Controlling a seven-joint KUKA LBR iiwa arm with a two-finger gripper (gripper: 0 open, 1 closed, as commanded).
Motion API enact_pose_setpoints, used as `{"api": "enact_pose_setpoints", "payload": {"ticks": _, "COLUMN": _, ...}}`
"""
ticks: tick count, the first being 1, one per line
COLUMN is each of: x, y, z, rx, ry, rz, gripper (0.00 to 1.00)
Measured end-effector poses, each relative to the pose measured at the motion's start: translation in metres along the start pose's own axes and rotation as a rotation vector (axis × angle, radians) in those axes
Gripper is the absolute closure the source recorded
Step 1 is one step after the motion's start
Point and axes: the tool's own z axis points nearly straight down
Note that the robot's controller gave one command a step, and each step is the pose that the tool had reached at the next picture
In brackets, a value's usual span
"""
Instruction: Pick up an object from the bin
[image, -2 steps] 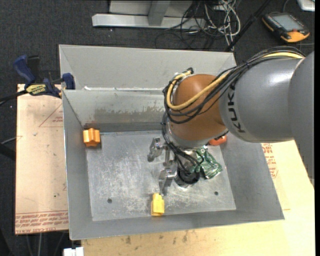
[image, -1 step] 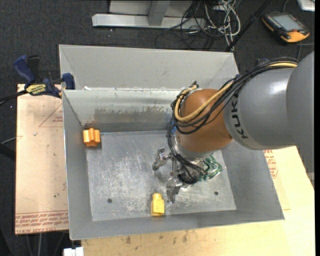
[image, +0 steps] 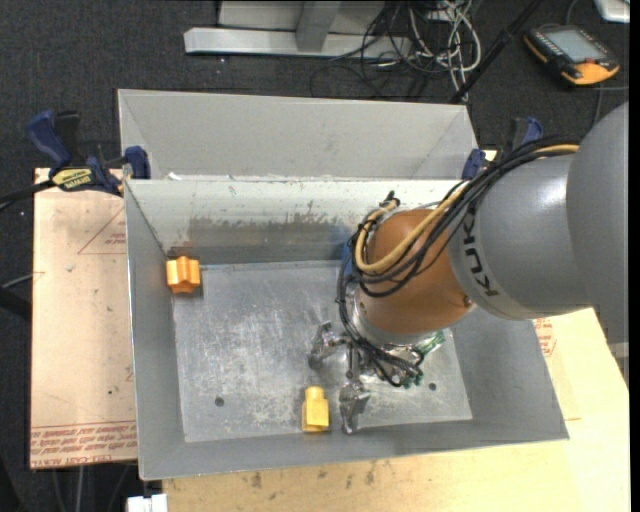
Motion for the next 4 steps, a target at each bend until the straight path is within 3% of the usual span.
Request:
{"api": "enact_pose_setpoints", "payload": {"ticks": 1, "x": 0.022, "y": -0.001, "z": -0.006, "rx": 0.001, "ry": -0.006, "rz": -0.151, "gripper": 0.00}}
{"api": "enact_pose_setpoints", "payload": {"ticks": 2, "x": 0.009, "y": 0.028, "z": 0.000, "rx": 0.005, "ry": -0.009, "rz": -0.233, "gripper": 0.00}}
{"api": "enact_pose_setpoints", "payload": {"ticks": 3, "x": -0.007, "y": 0.044, "z": 0.006, "rx": 0.003, "ry": -0.016, "rz": -0.525, "gripper": 1.00}}
{"api": "enact_pose_setpoints", "payload": {"ticks": 4, "x": -0.007, "y": 0.044, "z": 0.006, "rx": 0.003, "ry": -0.016, "rz": -0.525, "gripper": 1.00}}
